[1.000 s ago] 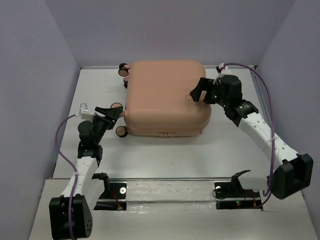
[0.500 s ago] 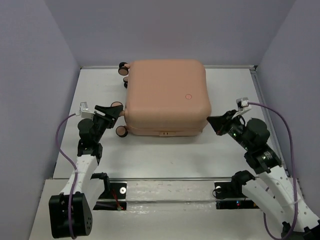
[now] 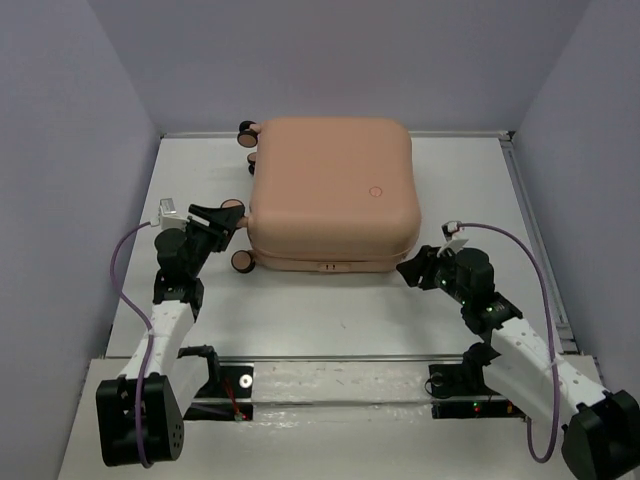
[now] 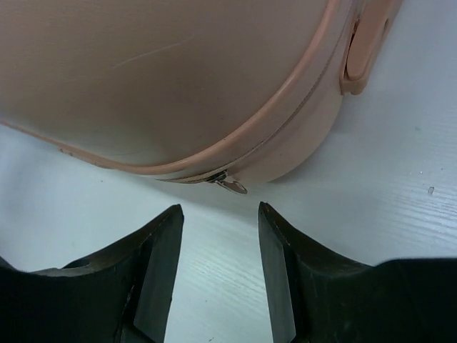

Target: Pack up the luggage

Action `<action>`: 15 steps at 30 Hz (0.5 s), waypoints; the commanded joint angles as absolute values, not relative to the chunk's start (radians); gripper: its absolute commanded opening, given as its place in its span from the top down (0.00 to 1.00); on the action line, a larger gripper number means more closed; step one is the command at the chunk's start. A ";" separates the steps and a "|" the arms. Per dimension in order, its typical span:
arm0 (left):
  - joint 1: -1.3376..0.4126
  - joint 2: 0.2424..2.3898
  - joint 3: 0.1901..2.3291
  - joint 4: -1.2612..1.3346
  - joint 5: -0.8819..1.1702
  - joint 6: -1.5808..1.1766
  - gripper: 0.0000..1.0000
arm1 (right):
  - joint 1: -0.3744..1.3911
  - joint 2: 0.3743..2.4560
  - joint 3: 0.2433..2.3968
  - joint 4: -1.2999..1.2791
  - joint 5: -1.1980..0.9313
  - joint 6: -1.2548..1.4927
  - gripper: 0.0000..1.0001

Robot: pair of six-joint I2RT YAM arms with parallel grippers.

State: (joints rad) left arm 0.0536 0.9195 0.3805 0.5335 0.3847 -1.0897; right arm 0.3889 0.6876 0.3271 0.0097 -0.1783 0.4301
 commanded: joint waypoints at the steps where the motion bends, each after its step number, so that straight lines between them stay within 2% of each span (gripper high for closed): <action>1: 0.048 0.919 0.431 0.589 0.410 -0.968 0.94 | 0.390 0.762 0.310 0.276 -0.166 0.374 0.48; 5: 0.055 0.934 0.416 0.594 0.405 -0.963 0.94 | 0.390 0.870 0.336 0.296 -0.181 0.344 0.52; 11: 0.057 0.945 0.414 0.607 0.408 -0.962 0.94 | 0.390 0.877 0.281 0.402 -0.164 0.338 0.56; 15: 0.055 0.943 0.396 0.610 0.405 -0.957 0.94 | 0.390 0.946 0.281 0.487 -0.190 0.324 0.65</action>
